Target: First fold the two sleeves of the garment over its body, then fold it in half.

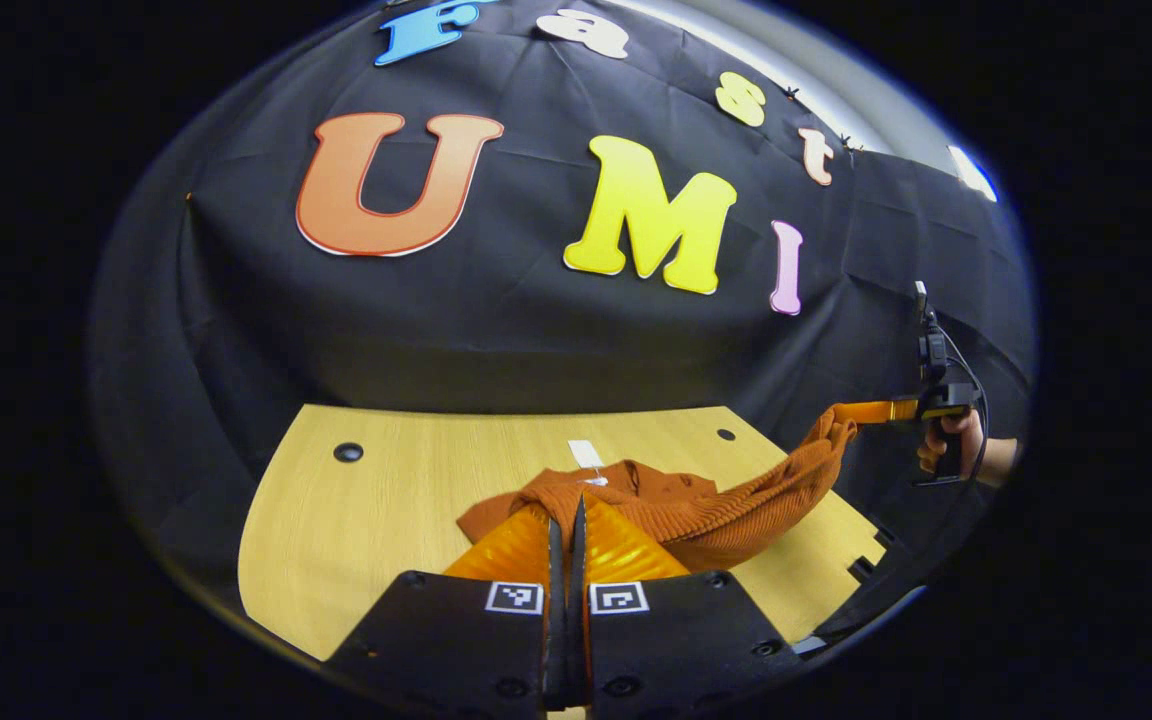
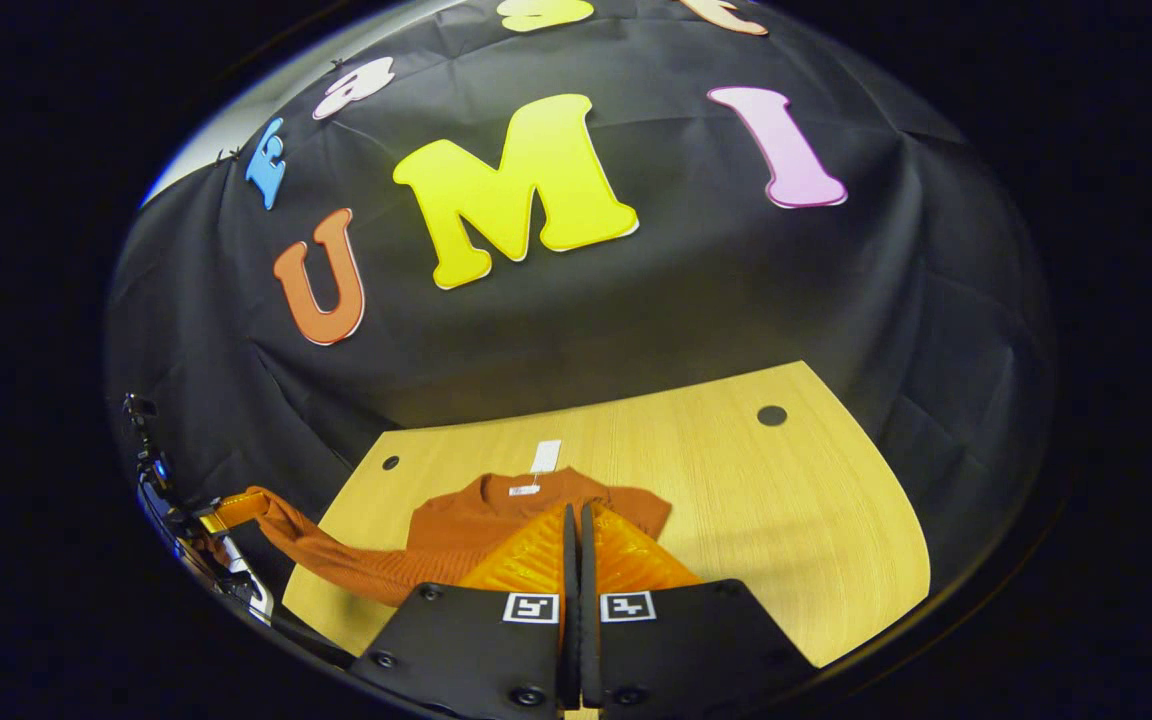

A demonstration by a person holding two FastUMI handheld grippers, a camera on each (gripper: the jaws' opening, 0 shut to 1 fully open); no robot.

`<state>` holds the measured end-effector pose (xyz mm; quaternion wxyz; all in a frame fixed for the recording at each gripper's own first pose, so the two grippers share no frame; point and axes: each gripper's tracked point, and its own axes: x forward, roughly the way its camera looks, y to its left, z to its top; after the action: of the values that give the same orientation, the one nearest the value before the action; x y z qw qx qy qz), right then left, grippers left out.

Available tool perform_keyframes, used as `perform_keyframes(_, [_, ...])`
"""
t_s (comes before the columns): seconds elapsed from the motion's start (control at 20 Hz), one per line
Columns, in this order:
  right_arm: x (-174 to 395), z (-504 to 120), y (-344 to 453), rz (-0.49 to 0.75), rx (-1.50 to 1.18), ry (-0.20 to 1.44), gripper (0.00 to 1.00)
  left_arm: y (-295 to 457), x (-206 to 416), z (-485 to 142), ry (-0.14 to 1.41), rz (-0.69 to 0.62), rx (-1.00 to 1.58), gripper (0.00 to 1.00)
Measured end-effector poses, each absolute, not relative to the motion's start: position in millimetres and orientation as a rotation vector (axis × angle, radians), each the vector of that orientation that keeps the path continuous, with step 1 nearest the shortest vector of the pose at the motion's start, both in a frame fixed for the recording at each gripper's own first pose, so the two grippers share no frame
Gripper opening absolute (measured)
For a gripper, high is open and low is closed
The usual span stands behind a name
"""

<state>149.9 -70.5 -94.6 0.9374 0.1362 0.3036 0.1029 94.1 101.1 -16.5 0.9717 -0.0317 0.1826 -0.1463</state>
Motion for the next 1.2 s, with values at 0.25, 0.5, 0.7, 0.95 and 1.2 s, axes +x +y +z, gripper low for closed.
perform_keyframes(0.25, [290,-200,-70,0.205,0.245,0.714,0.01,112,234,-68,0.414,-0.243,-0.048,0.03])
perform_keyframes(0.5, [353,-312,-37,0.190,0.202,0.829,0.01,132,312,-194,0.578,-0.109,-0.087,0.03])
perform_keyframes(0.7, [362,-355,-30,0.194,0.191,0.873,0.03,135,324,-229,0.625,-0.077,-0.101,0.08])
perform_keyframes(0.95, [362,-326,-34,0.176,0.191,0.811,0.45,136,324,-207,0.574,-0.026,-0.087,0.91])
perform_keyframes(1.2, [329,-218,-42,0.144,0.119,0.609,0.82,139,280,-97,0.400,0.037,-0.092,0.99])
